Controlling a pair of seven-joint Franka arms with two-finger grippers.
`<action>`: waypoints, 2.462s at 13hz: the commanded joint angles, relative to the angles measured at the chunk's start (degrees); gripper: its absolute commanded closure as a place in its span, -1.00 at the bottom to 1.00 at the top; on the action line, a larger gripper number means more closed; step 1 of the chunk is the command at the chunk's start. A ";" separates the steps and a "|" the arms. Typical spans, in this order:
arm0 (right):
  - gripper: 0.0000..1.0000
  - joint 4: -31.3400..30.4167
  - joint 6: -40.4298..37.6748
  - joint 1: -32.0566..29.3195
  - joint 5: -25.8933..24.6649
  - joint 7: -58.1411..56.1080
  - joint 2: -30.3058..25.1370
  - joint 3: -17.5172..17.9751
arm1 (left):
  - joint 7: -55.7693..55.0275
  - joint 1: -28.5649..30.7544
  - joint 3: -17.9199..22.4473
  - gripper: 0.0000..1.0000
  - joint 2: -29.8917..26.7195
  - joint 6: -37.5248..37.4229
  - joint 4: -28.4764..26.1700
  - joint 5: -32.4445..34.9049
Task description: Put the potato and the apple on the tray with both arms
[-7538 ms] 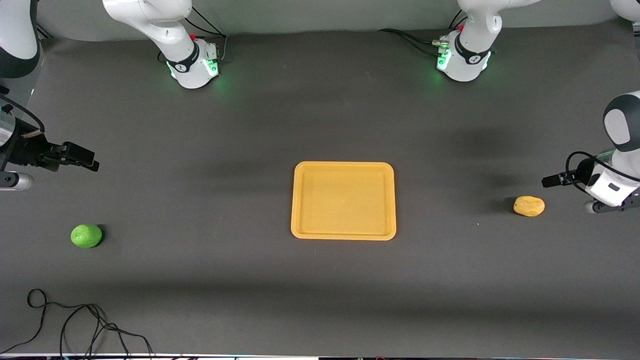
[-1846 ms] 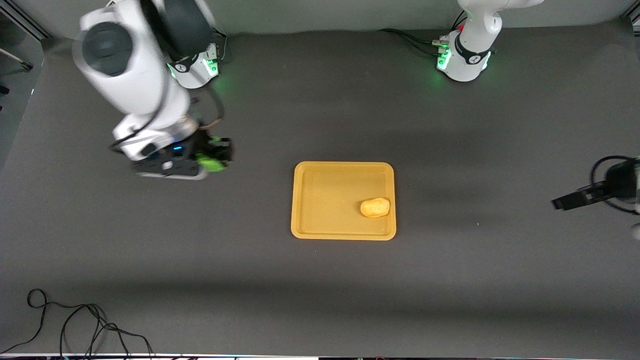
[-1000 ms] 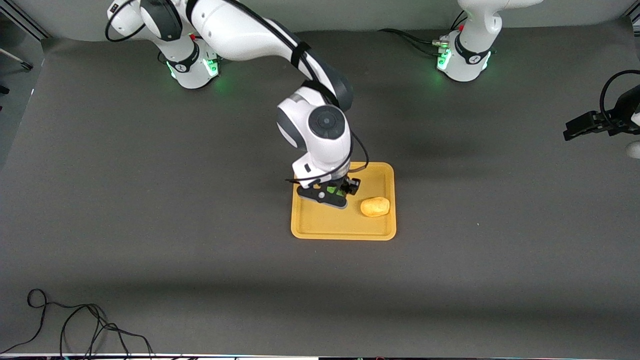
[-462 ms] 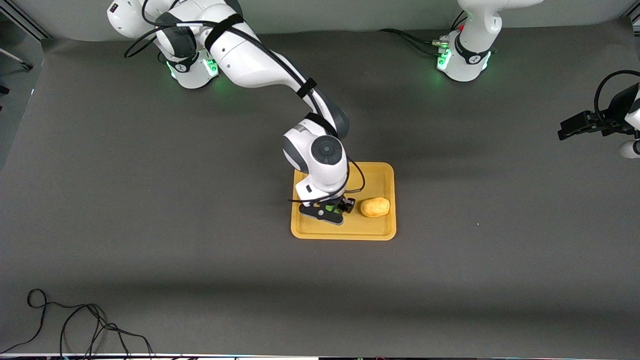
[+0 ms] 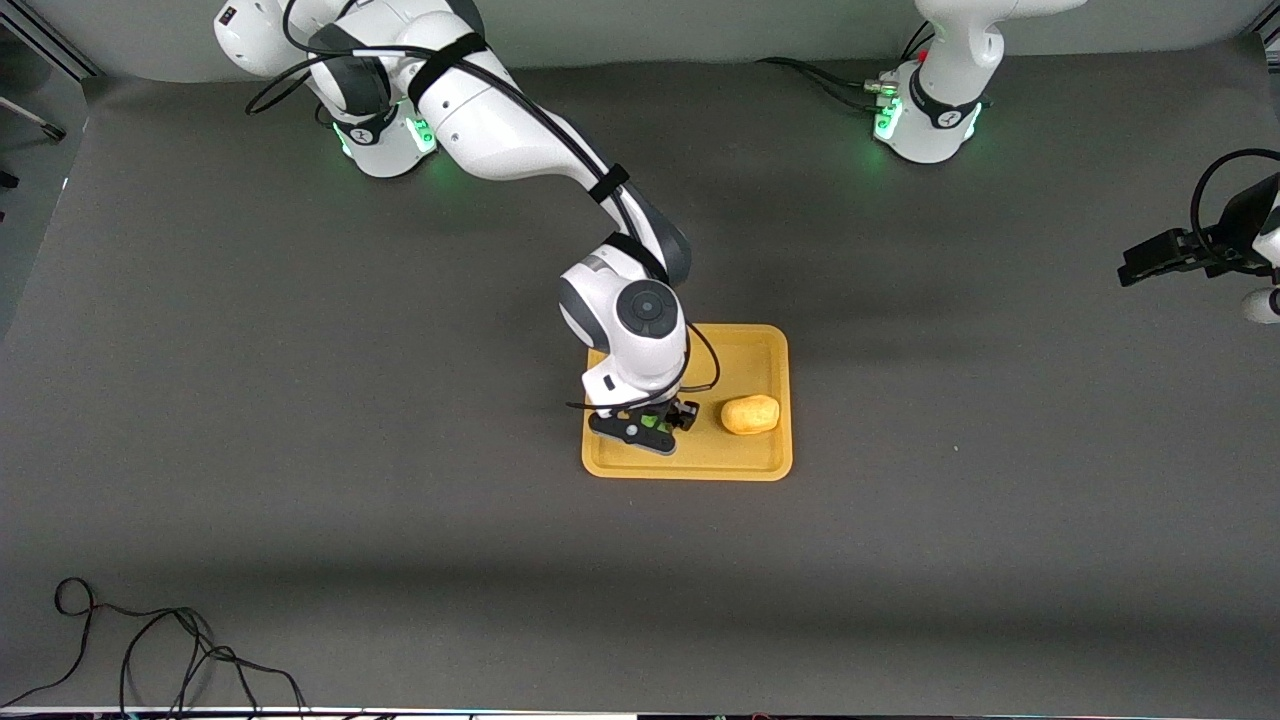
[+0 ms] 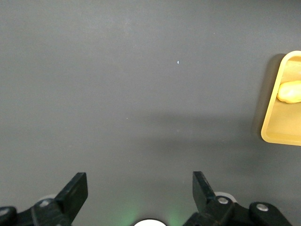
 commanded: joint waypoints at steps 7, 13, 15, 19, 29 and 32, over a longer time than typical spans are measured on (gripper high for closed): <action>-1.00 -1.51 -3.92 0.17 0.37 0.32 -4.93 0.42 | 0.35 0.62 0.45 -0.98 0.11 1.10 -0.55 -0.44; -1.00 -0.27 -24.13 -3.17 0.20 -0.64 -22.14 -0.19 | 0.62 0.44 0.36 -0.98 1.51 4.35 -0.46 -0.35; -1.00 -0.71 -30.72 -4.83 -0.15 -3.09 -28.64 -0.28 | 0.18 0.09 0.28 -0.98 2.30 6.45 -0.29 -0.27; -1.00 -2.98 -42.60 -5.99 -0.77 -19.75 -37.62 -7.54 | 0.09 -0.79 -0.60 -0.99 2.30 6.11 1.90 -0.27; -1.00 -24.00 -37.53 -50.67 -3.23 -51.17 -57.41 13.75 | 0.27 -1.40 -1.31 -0.99 4.58 6.64 5.68 -0.27; -1.00 -23.82 -36.92 -59.94 -4.80 -54.16 -57.24 20.98 | 0.62 -1.40 -1.31 -0.99 5.73 7.16 6.04 -0.35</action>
